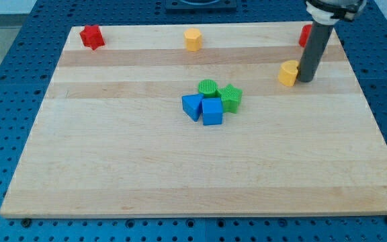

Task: Push red circle above yellow heart

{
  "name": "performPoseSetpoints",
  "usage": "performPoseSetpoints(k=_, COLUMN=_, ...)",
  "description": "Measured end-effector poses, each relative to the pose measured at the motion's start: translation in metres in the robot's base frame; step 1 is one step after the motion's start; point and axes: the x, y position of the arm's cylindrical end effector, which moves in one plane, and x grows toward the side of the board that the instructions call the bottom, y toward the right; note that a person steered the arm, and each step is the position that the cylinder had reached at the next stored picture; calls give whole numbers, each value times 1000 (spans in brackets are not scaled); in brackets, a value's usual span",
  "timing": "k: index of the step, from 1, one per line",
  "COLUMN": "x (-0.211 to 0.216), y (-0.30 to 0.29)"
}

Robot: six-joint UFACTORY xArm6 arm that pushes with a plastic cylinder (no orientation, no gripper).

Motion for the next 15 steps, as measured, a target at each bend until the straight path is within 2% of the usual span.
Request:
performPoseSetpoints(k=3, x=-5, y=-10)
performPoseSetpoints(k=7, x=-9, y=68)
performPoseSetpoints(k=9, x=-30, y=91)
performPoseSetpoints(k=11, x=-75, y=91)
performPoseSetpoints(k=15, x=-128, y=91)
